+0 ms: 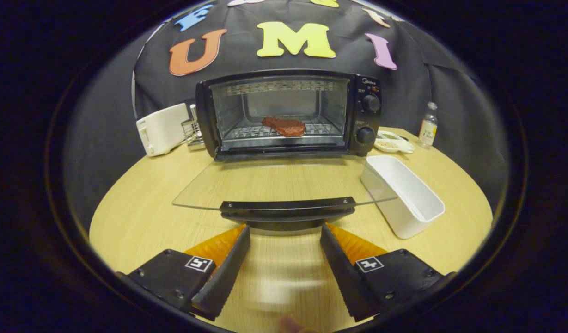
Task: Open the toaster oven, put the food inside, and close the toaster oven door.
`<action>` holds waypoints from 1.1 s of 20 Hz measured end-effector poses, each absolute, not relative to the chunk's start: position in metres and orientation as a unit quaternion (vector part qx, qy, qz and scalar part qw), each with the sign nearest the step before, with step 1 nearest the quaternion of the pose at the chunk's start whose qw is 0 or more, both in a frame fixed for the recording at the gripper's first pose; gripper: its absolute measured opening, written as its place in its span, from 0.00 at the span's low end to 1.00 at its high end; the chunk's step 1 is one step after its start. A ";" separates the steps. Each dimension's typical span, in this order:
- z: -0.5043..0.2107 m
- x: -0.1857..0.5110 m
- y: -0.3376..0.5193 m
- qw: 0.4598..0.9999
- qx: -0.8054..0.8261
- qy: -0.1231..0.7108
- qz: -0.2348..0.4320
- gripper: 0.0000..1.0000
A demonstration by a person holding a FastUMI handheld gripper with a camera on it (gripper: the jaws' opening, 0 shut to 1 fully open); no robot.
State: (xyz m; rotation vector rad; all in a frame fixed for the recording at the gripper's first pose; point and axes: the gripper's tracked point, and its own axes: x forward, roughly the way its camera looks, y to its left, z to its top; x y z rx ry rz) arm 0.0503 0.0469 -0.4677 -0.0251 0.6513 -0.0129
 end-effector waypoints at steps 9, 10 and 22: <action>-0.469 0.050 0.050 0.947 -0.012 0.319 -0.010 0.98; -0.469 0.050 0.051 0.947 -0.012 0.320 -0.011 0.97; -0.433 0.059 0.061 0.963 -0.028 0.269 -0.016 0.97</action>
